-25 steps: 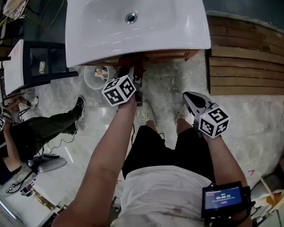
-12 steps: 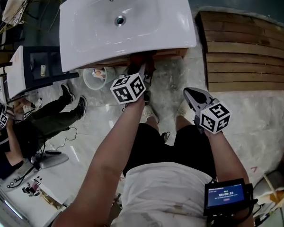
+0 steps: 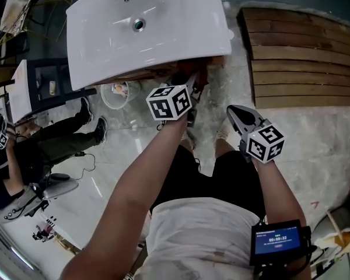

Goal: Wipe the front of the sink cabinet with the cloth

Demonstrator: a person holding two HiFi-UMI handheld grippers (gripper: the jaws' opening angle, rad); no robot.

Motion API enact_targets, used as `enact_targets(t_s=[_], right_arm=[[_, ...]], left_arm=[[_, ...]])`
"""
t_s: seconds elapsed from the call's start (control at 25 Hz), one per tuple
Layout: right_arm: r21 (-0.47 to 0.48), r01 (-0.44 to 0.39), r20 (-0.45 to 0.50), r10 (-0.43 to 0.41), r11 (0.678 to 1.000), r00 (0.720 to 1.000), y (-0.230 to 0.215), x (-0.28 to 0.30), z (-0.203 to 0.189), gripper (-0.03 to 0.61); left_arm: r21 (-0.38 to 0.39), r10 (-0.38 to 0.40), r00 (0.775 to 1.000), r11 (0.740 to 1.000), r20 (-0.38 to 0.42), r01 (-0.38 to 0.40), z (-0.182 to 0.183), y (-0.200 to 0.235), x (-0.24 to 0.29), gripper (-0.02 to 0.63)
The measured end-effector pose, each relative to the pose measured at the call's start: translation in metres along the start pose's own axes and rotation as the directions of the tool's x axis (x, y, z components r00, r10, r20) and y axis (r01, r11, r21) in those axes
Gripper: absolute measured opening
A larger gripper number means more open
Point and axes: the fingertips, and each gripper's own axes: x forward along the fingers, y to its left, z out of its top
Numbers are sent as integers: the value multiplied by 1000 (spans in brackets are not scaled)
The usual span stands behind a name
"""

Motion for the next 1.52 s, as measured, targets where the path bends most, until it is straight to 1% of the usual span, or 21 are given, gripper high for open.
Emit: enact_targets(t_s=[0.12,0.32,0.52,0.64,0.72,0.8,1.0,1.08,1.24,1.52], right_arm=[[17,12,7,-13,1000,1000,-10,-7,0,14],[33,39,6,-40,999,999,-35,-22,-2,14],[36,56,11,-57,998,998,-44,-25,-1,14],[38,68,18,-68,997,998,-48,-28,1,14],[47,75,20,-76,996,997,-50,-30,1,14],[54,79,17,-80,995,997,-52,-31,-2,14],[61,82,6,-82,995,997,-50,-25,-6,14],[51,78,1,-78,996,997,-45,-21,-8,14],[27,79,-8,-79,996,997,-25,4,-14,14],[8,76,-22,-76,997,997,-1,27,-22,14]], left_arm=[[31,-19,999,999,-30,19,-3,-18,16,106],[81,-67,995,994,-72,73,-12,-53,48,106],[135,-101,988,984,-116,116,-22,-71,62,106],[118,-130,982,982,-140,147,-31,-80,73,106],[93,-128,982,986,-138,142,-33,-79,77,106],[76,-120,984,989,-130,130,-33,-76,78,106],[88,-91,989,991,-115,102,-31,-63,70,106],[80,-91,990,992,-107,100,-29,-55,65,106],[55,-107,990,992,-90,112,-30,-17,45,106],[55,-53,996,997,-66,57,-27,36,16,106]])
